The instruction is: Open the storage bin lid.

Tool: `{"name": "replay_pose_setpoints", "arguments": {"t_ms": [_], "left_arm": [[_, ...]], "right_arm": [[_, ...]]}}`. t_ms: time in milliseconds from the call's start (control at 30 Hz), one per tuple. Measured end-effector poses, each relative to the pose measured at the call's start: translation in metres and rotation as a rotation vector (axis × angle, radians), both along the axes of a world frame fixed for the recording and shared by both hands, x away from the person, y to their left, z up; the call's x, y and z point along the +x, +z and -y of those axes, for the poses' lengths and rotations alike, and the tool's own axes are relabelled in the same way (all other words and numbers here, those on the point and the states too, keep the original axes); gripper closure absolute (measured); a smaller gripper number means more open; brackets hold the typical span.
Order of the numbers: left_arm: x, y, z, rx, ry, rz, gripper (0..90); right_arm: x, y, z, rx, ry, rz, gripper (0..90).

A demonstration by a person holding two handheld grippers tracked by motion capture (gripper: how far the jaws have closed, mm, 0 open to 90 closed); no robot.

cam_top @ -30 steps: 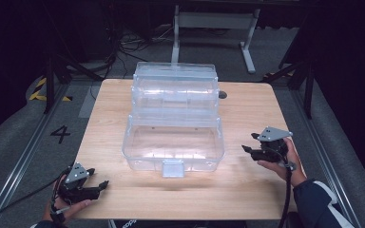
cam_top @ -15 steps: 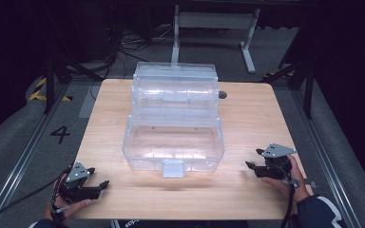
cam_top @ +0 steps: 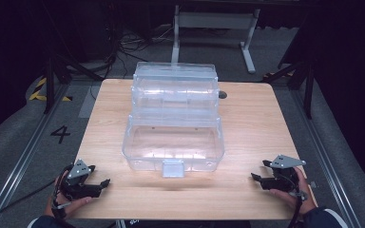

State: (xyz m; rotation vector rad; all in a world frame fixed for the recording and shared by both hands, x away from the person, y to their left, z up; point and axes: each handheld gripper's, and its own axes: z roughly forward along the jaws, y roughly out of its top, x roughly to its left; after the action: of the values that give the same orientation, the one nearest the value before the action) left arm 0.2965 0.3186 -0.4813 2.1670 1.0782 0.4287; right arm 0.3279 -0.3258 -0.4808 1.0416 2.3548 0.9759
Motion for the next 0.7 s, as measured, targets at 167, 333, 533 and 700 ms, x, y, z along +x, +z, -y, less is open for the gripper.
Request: {"name": "replay_pose_setpoints", "arguments": {"t_ms": [167, 333, 533, 700], "left_arm": [[0.0011, -0.0003, -0.0011, 0.003, 0.062, -0.008, 15.8], [0.0046, -0.0003, 0.0015, 0.006, 0.075, -0.009, 15.1], [0.006, -0.0004, 0.0032, 0.003, 0.069, -0.008, 14.9], [0.0064, -0.0003, 0.0039, 0.006, 0.062, -0.011, 14.3]], "right_arm": [[-0.0022, -0.0056, 0.0081, 0.06, -0.051, -0.026, 17.1], [-0.0044, -0.0058, 0.008, 0.062, -0.08, -0.03, 16.4], [-0.0042, -0.0058, 0.0084, 0.064, -0.081, -0.034, 16.2], [-0.0038, -0.0058, 0.0086, 0.064, -0.076, -0.034, 16.1]]}}
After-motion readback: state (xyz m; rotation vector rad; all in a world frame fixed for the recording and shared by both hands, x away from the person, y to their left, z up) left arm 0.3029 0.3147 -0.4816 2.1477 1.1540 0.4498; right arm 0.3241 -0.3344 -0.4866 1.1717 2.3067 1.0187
